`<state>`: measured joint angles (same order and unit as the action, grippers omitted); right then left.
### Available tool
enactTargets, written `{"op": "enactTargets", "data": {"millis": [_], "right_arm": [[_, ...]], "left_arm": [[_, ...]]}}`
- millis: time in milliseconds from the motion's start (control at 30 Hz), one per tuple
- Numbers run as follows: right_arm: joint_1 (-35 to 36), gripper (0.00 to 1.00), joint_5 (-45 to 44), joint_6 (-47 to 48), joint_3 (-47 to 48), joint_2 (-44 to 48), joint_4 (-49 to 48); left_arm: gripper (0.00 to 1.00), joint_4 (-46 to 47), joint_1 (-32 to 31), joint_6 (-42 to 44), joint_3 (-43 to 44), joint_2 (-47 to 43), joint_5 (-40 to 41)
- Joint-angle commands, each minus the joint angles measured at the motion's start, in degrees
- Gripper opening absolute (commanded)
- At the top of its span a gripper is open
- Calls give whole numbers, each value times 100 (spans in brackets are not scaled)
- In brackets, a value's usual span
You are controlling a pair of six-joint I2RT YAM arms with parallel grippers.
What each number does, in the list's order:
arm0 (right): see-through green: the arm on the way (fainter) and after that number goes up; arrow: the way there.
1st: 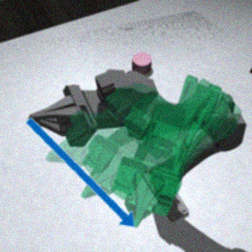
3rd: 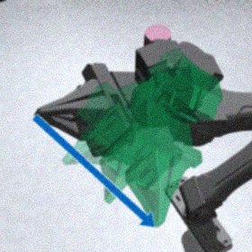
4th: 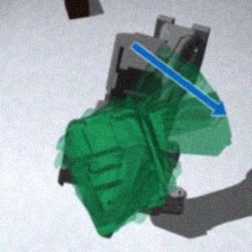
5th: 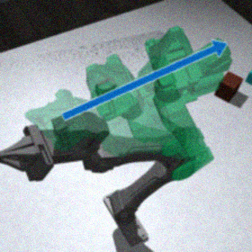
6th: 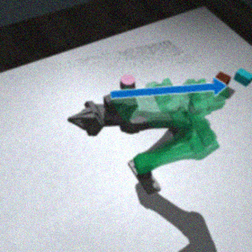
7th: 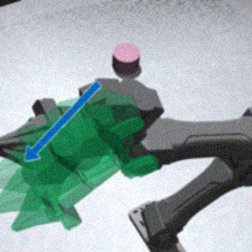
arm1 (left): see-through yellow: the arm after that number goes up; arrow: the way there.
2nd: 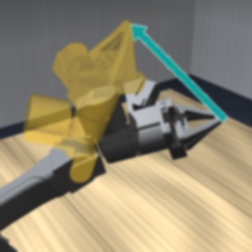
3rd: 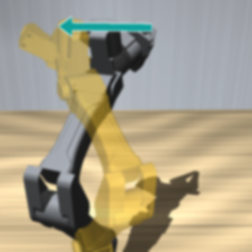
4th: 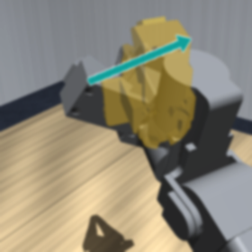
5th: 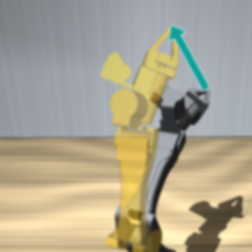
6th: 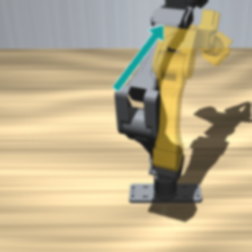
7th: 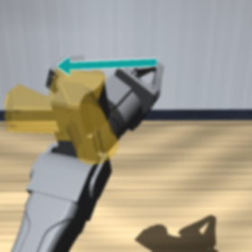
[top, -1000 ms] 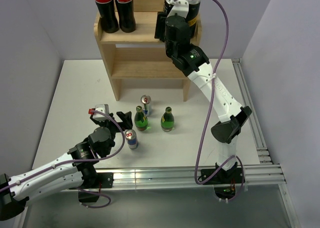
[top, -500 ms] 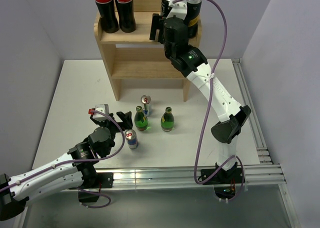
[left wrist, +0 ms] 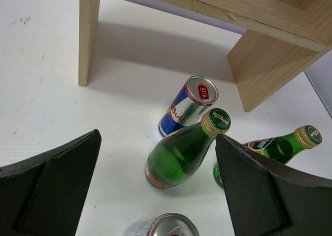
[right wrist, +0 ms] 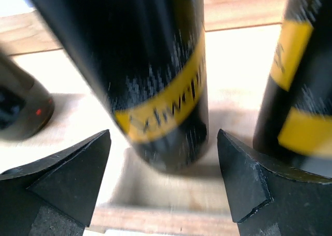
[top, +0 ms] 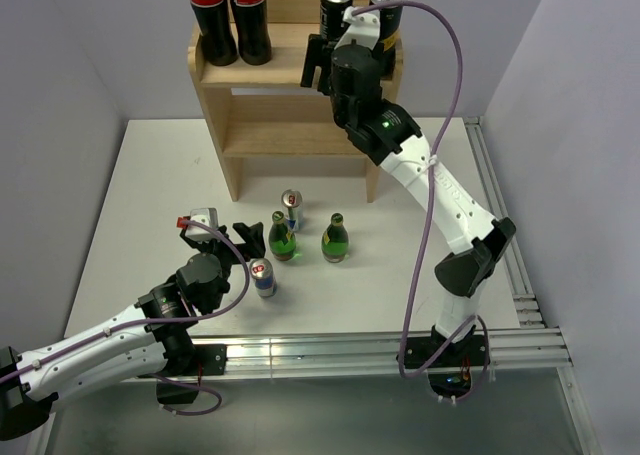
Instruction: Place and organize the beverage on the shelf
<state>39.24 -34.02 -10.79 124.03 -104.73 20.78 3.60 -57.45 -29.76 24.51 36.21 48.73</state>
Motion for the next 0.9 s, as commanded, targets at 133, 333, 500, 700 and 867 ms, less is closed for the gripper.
{"op": "enactTargets", "data": {"millis": [133, 333, 500, 700, 867], "right_arm": [[233, 90, -158, -407, -888, 646, 260], [443, 90, -333, -617, -1626, 1225, 278], [1021, 89, -754, -986, -3233, 2191, 94], [2007, 88, -1492, -2046, -5308, 3467, 426], [2728, 89, -1749, -3261, -6793, 4170, 1103]], "left_arm": [[99, 54, 23, -92, -43, -43, -39], [99, 45, 23, -100, -26, -17, -39], [99, 54, 23, -92, -52, -61, -56], [99, 98, 23, -100, -34, 35, -109], [99, 150, 23, -109, -61, 27, -144]]}}
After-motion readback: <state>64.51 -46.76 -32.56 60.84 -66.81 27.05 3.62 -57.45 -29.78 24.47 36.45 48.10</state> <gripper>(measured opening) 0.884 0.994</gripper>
